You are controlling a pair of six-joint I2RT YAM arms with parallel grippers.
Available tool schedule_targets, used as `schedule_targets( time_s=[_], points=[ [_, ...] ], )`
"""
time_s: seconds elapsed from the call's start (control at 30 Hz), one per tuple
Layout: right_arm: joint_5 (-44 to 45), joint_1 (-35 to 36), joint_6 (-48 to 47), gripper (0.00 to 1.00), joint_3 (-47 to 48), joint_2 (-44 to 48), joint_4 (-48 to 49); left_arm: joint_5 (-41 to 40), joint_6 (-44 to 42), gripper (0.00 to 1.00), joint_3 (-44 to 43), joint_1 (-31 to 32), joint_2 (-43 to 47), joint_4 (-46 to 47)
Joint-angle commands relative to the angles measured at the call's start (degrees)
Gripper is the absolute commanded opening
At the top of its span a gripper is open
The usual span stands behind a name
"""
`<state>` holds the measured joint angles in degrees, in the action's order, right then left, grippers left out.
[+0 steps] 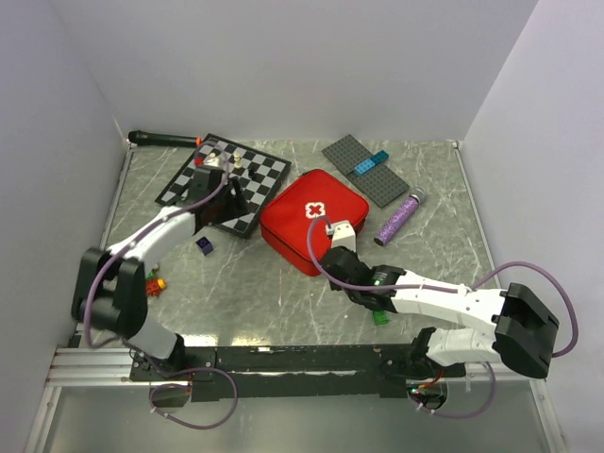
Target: Organize the medicine kit
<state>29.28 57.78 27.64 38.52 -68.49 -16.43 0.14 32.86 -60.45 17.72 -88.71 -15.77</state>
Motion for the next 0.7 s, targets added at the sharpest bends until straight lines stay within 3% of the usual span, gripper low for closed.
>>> schedule_targets(
  time_s=[0.0, 0.1, 0.27, 0.43, 0.67],
  points=[
    [0.87, 0.23, -2.06, 0.0, 2.34, -0.94, -3.61, 2.75, 9.31, 0.84, 6.46, 2.83, 10.55, 3.97],
    [1.05, 0.14, -2.59, 0.0, 2.78, -1.47, -3.61, 2.85, 14.32, 0.93, 10.61, 9.68, 13.64, 9.52],
    [1.22, 0.14, -2.85, 0.0, 3.14, -2.17, -3.7, 0.04, 15.57, 0.94, 6.84, 19.1, 8.74, 11.46],
    [1.92, 0.05, -2.94, 0.0, 3.23, -2.62, -4.05, -1.45, 14.07, 0.91, 1.3, 20.52, 1.88, 9.53],
    [2.1, -3.63, -2.24, 0.0, 3.49, -2.44, -5.98, -2.78, 10.56, 0.77, -2.84, 20.87, -8.05, 2.24]
  ],
)
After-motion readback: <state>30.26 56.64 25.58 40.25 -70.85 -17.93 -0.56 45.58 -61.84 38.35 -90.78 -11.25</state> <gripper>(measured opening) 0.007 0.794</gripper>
